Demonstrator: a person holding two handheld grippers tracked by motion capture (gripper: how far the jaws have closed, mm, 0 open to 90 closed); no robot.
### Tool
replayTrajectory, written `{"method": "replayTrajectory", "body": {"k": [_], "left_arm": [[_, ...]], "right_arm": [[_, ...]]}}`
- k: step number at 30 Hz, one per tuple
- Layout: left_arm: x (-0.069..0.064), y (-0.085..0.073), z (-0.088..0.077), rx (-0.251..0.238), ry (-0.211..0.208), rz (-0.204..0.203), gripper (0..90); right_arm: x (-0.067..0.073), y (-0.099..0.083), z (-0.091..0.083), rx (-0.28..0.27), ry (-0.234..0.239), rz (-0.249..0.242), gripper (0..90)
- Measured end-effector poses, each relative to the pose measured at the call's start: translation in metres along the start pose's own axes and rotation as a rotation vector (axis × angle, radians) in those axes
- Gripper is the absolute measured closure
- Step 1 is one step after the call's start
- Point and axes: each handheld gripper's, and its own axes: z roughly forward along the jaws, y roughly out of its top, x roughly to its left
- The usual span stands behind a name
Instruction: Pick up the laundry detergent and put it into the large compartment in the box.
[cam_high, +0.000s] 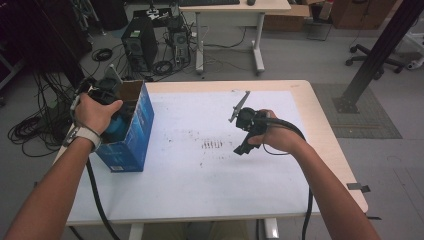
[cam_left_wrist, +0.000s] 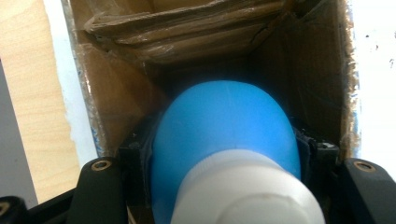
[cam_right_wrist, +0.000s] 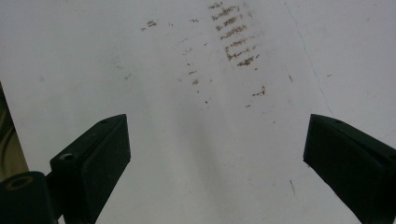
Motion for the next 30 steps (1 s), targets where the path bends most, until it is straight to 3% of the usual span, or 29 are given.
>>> {"method": "replayTrajectory", "body": {"k": [30], "left_arm": [[0.005,0.001,0.013,-0.001,-0.019,-0.01,36.8]], "right_arm": [[-0.002,0.0,0.004,0.011,0.007,0.009,7.4]]}}
